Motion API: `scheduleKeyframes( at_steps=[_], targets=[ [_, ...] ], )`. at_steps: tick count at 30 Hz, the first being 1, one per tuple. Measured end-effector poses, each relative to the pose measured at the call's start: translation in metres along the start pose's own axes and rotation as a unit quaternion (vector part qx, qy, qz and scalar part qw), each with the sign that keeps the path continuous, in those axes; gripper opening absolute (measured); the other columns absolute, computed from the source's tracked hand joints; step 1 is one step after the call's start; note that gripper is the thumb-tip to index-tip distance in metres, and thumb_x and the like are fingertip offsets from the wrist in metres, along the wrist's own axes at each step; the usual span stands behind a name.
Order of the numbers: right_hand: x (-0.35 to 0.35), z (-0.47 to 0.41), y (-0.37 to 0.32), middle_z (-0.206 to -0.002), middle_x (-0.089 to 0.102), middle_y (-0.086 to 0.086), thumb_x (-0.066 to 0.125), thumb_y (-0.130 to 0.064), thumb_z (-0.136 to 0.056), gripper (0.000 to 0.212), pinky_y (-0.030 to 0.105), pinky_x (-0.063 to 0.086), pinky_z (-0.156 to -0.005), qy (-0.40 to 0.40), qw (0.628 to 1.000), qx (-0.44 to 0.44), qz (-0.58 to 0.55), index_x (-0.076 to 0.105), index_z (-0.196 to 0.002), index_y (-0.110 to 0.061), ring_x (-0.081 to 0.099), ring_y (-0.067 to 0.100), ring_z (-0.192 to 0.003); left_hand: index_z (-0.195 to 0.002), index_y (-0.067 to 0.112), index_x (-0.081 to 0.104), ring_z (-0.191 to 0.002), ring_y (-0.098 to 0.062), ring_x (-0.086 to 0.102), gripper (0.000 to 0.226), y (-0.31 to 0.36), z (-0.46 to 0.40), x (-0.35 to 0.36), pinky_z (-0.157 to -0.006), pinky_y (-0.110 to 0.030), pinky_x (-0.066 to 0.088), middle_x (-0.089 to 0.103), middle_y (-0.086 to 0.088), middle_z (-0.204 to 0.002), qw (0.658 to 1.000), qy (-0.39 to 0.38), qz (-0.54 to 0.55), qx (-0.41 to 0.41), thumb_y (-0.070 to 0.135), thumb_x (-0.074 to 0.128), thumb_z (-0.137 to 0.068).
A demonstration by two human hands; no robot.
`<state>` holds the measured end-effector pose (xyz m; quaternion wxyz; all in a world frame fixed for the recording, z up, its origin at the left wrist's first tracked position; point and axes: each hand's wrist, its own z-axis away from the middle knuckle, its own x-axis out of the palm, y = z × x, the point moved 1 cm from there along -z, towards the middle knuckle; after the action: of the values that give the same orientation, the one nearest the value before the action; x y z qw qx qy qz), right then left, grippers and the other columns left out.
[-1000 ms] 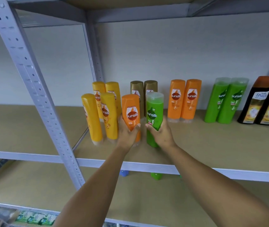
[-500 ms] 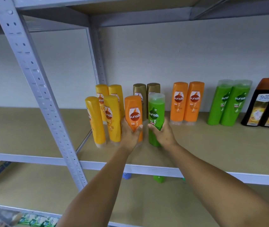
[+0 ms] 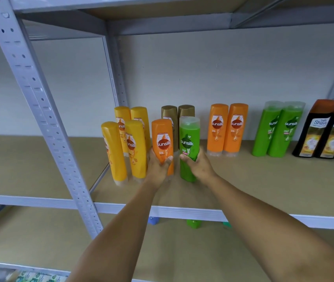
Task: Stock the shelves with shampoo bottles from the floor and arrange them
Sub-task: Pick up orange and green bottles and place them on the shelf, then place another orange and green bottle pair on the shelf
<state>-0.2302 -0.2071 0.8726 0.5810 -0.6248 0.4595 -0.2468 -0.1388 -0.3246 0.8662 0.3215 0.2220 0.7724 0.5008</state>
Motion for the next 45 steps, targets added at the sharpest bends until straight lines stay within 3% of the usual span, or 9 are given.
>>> scheduleKeyframes(
  at_steps=[6,12,15,20,25,33,40,45],
  targets=[
    [-0.004,-0.002,0.003,-0.131,0.056,0.004,0.067,-0.045,-0.083,0.064,0.036,0.044,-0.095,-0.031,0.998,0.019,0.054,0.042,-0.134,-0.017,0.052,0.023,-0.12,-0.147,0.019,0.017,-0.135,-0.023,0.035,0.073,-0.005,0.008,0.001,-0.108,-0.041,0.034,0.034,-0.005,-0.147,0.999,0.02,-0.028,0.001,0.029,0.062,-0.09],
    [-0.023,0.023,0.007,-0.134,0.054,0.008,0.064,-0.035,-0.088,0.062,0.034,0.044,-0.096,-0.058,0.976,-0.024,0.207,0.034,-0.138,-0.017,0.054,0.027,-0.12,-0.151,0.015,0.003,-0.142,-0.028,0.023,0.08,-0.012,0.036,-0.003,-0.111,-0.045,0.031,0.017,-0.007,-0.156,0.987,0.015,-0.156,0.029,0.03,0.056,-0.093],
    [-0.032,0.041,0.009,-0.135,0.05,0.011,0.06,-0.042,-0.087,0.061,0.043,0.044,-0.097,-0.06,0.945,-0.048,0.319,0.035,-0.137,-0.017,0.049,0.031,-0.122,-0.151,0.016,0.011,-0.14,-0.03,0.026,0.074,-0.007,0.054,-0.004,-0.11,-0.047,0.033,0.019,-0.008,-0.155,0.978,0.013,-0.203,0.034,0.029,0.055,-0.093],
    [-0.051,0.085,0.007,-0.157,0.019,0.009,0.039,-0.054,-0.094,0.065,0.049,0.008,-0.117,-0.084,0.868,-0.045,0.487,0.026,-0.147,-0.02,0.011,0.029,-0.146,-0.15,0.013,0.017,-0.147,-0.028,0.005,0.062,0.007,0.098,0.003,-0.118,-0.043,0.011,0.011,-0.007,-0.159,0.93,-0.039,-0.365,0.02,0.034,0.042,-0.097],
    [-0.08,0.14,0.007,-0.159,0.013,0.009,0.033,-0.057,-0.095,0.067,0.048,0.004,-0.117,-0.113,0.845,-0.03,0.522,0.022,-0.149,-0.019,0.006,0.029,-0.147,-0.148,0.014,0.026,-0.147,-0.028,0.003,0.057,0.026,0.15,0.013,-0.119,-0.045,0.006,0.011,-0.007,-0.159,0.895,-0.091,-0.437,0.009,0.04,0.039,-0.098],
    [-0.13,0.239,0.034,-0.158,0.017,0.009,0.03,-0.058,-0.095,0.07,0.048,0.009,-0.118,-0.138,0.829,-0.018,0.541,0.02,-0.15,-0.017,0.009,0.028,-0.146,-0.148,0.013,0.027,-0.146,-0.027,0.01,0.058,0.04,0.244,0.043,-0.118,-0.046,0.009,0.019,-0.007,-0.157,0.872,-0.15,-0.467,0.001,0.042,0.035,-0.098],
    [-0.152,0.315,0.083,-0.146,0.038,0.015,0.038,-0.056,-0.093,0.063,0.046,0.024,-0.111,-0.176,0.83,0.061,0.525,0.039,-0.139,-0.014,0.031,0.032,-0.136,-0.146,0.009,0.029,-0.142,-0.029,0.02,0.06,0.011,0.323,0.073,-0.116,-0.047,0.015,0.03,-0.011,-0.151,0.856,-0.218,-0.466,-0.048,0.04,0.041,-0.096],
    [-0.158,0.351,0.135,-0.143,0.042,0.014,0.036,-0.056,-0.094,0.063,0.043,0.031,-0.107,-0.224,0.807,0.118,0.533,0.037,-0.141,-0.014,0.037,0.031,-0.131,-0.144,0.012,0.032,-0.137,-0.03,0.028,0.058,-0.028,0.361,0.095,-0.114,-0.046,0.021,0.035,-0.01,-0.148,0.837,-0.282,-0.461,-0.082,0.042,0.041,-0.096]
  ],
)
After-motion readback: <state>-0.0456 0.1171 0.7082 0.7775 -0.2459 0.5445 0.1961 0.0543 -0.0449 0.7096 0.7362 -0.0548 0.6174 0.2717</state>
